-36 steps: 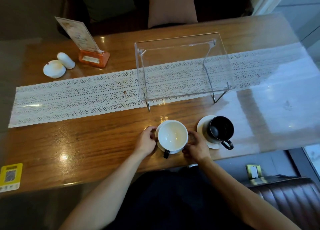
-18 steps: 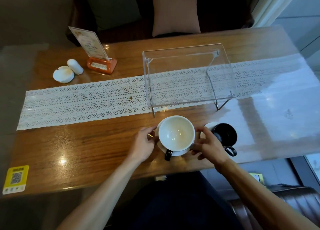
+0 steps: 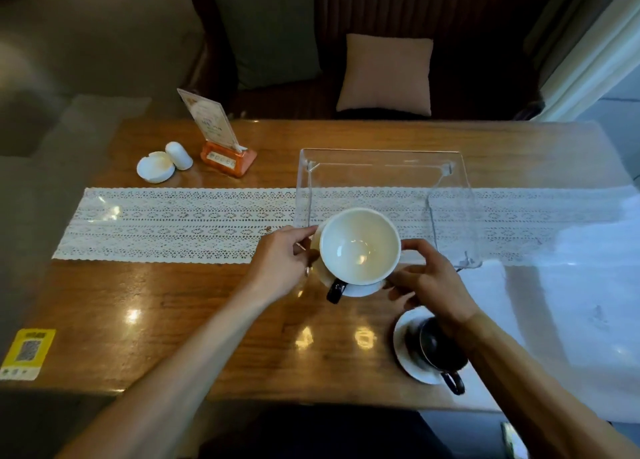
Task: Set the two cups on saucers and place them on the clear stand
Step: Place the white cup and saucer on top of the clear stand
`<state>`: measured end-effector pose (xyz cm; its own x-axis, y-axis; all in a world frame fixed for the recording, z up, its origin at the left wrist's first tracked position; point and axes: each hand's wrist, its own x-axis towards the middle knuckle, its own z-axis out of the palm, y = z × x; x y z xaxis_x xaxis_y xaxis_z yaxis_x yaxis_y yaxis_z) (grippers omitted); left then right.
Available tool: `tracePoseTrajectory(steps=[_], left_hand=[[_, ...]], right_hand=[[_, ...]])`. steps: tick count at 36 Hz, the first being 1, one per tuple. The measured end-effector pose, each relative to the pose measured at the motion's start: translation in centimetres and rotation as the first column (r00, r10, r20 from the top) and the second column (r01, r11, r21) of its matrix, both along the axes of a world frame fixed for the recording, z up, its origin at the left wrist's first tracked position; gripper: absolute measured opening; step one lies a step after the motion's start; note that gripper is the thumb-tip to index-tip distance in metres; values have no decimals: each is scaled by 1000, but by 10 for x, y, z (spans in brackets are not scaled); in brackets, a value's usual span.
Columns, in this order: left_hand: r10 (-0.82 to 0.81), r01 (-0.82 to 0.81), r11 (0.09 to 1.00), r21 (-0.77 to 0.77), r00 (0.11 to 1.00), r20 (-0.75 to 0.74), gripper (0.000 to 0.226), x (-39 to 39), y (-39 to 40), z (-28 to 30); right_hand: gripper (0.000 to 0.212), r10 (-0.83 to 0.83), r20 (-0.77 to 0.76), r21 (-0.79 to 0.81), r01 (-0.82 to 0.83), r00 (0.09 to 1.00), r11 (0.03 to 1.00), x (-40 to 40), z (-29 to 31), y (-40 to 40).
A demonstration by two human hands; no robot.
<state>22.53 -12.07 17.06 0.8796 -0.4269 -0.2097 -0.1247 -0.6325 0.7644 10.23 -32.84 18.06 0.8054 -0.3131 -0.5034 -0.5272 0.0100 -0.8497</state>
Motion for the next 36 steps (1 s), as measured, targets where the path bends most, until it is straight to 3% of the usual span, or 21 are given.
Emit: tracePoseTrajectory(steps=[9, 20, 24, 36], left_hand=[[21, -25, 995, 102, 999, 46, 44, 50, -38, 7], [-22, -24, 926, 378, 993, 117, 37, 87, -61, 2], [-37, -18, 918, 397, 991, 130, 43, 90, -66, 1], [-100, -11, 874, 485, 974, 201, 32, 88, -69, 1]], right_hand=[[36, 20, -5, 60, -20, 1000, 998, 60, -15, -33], [37, 37, -58, 67, -33, 998, 997, 106, -29, -43], [36, 42, -72, 65, -38, 997, 997, 111, -31, -47], [32, 39, -79, 41, -36, 996, 999, 115, -40, -48]])
